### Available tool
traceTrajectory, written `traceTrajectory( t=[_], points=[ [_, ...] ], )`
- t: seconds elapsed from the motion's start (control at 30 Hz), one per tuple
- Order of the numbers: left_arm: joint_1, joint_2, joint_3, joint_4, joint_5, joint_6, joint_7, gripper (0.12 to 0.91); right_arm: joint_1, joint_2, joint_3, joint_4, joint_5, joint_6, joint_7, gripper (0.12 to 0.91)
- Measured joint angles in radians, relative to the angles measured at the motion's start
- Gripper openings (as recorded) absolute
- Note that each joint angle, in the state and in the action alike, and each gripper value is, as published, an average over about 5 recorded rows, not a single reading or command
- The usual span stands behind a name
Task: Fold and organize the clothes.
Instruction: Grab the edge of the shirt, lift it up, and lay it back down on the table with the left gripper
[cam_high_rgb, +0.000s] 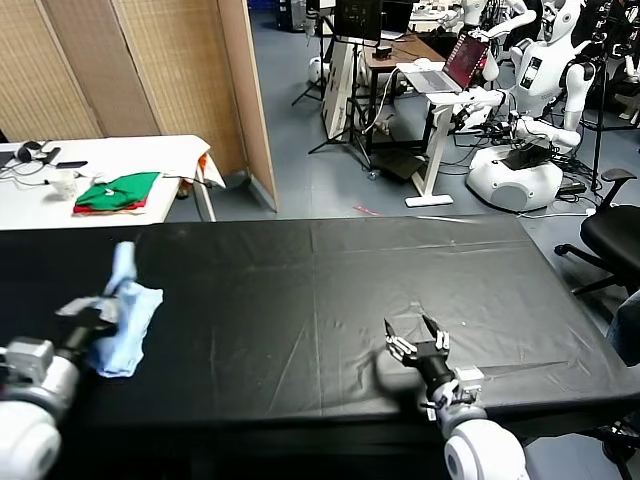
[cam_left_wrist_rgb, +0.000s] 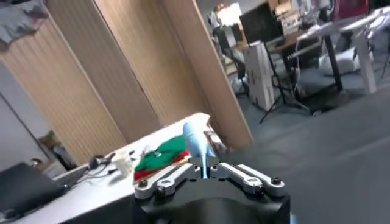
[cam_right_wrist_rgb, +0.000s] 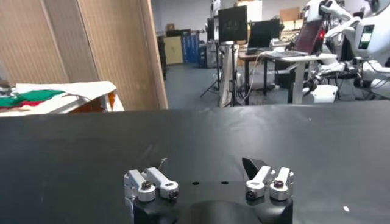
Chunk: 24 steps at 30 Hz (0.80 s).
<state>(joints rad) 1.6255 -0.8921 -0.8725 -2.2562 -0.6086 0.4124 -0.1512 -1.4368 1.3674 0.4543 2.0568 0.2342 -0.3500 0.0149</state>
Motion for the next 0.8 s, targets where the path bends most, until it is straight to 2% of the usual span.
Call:
traceTrajectory(
  t=[0.1, 0.27, 0.37, 0.47, 0.57, 0.7, 0.8],
  points=[
    [-0.04, -0.066, 0.11, -0.012, -0.056, 0.002, -0.013, 0.175, -0.014, 0.008, 0.004, 0.008, -0.011, 0.001, -0.001, 0.907],
    [-0.122, -0.162, 0.285, 0.023, -0.107, 0.001, -0.013, 0.175, -0.03, 0.014, 0.006, 0.022, 0.008, -0.01, -0.003, 0.907],
    [-0.167, -0.204, 0.367, 0.056, -0.086, -0.002, -0.002, 0.175, -0.03, 0.009, 0.002, 0.033, 0.056, -0.038, -0.003, 0.907],
    [-0.194, -0.235, 0.428, 0.086, -0.05, -0.009, 0.023, 0.18, -0.028, -0.001, -0.009, 0.044, 0.118, -0.072, -0.001, 0.907],
    [-0.201, -0.26, 0.466, 0.104, -0.044, -0.014, 0.053, 0.265, -0.02, -0.014, -0.029, 0.05, 0.187, -0.1, 0.001, 0.907],
    [-0.198, -0.28, 0.483, 0.106, -0.057, -0.021, 0.079, 0.513, -0.002, -0.03, -0.067, 0.047, 0.254, -0.128, -0.002, 0.907],
    [-0.19, -0.28, 0.477, 0.097, -0.026, -0.036, 0.088, 0.701, 0.019, -0.033, -0.105, 0.037, 0.272, -0.144, -0.005, 0.907]
  ],
)
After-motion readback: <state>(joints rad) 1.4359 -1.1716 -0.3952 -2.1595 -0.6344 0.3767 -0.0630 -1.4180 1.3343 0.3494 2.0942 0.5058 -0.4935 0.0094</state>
